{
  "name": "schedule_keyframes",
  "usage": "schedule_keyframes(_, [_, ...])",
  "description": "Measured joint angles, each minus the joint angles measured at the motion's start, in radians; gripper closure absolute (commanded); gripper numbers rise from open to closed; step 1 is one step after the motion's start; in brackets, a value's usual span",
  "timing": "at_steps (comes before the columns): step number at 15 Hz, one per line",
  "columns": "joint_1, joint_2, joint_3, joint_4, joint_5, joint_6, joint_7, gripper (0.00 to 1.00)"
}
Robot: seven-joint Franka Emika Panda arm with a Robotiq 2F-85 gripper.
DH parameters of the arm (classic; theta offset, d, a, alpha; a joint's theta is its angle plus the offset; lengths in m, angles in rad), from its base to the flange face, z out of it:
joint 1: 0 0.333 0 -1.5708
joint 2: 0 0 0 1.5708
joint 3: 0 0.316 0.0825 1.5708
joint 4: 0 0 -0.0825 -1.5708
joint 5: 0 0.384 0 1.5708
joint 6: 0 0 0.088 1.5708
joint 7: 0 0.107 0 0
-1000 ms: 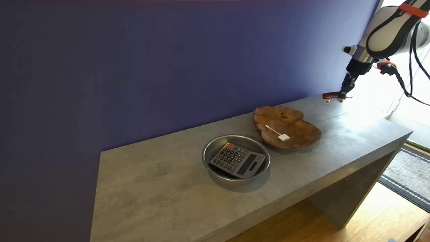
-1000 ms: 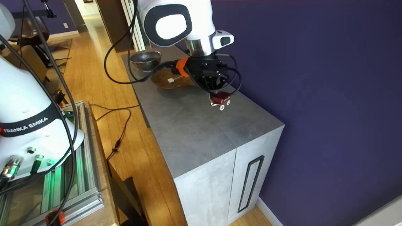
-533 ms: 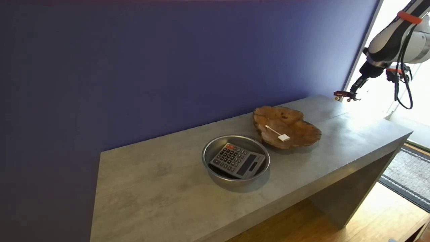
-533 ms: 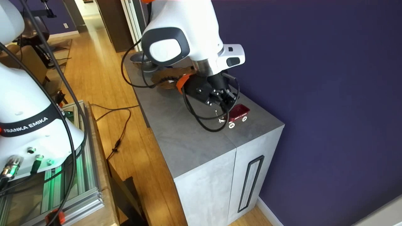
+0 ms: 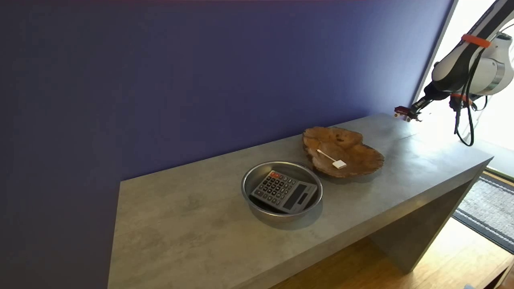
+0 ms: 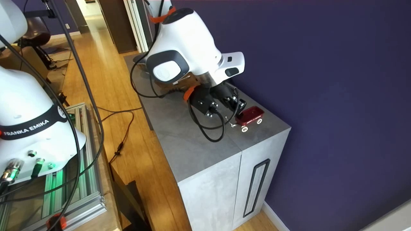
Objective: Move the toy cart to the right
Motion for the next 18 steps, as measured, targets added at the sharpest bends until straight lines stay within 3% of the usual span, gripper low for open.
schedule_keyframes(3, [0.123, 0.018, -0.143, 0.024, -0.148, 0.014, 0.128, 0.99])
schedule_keyframes(7, [0.283, 0.052, -0.304, 0.092, -0.249, -0.013, 0.235, 0.99])
schedule_keyframes(11, [0.361, 0.099, -0.37, 0.172, -0.285, -0.083, 0.288, 0.99])
schedule_keyframes(14, [0.371, 0.131, -0.385, 0.217, -0.296, -0.146, 0.321, 0.99])
schedule_keyframes(15, [0.369, 0.14, -0.386, 0.227, -0.301, -0.162, 0.333, 0.71])
schedule_keyframes(16, [0.368, 0.146, -0.387, 0.235, -0.304, -0.172, 0.343, 0.7])
schedule_keyframes(18, [0.364, 0.151, -0.384, 0.244, -0.32, -0.182, 0.355, 0.57])
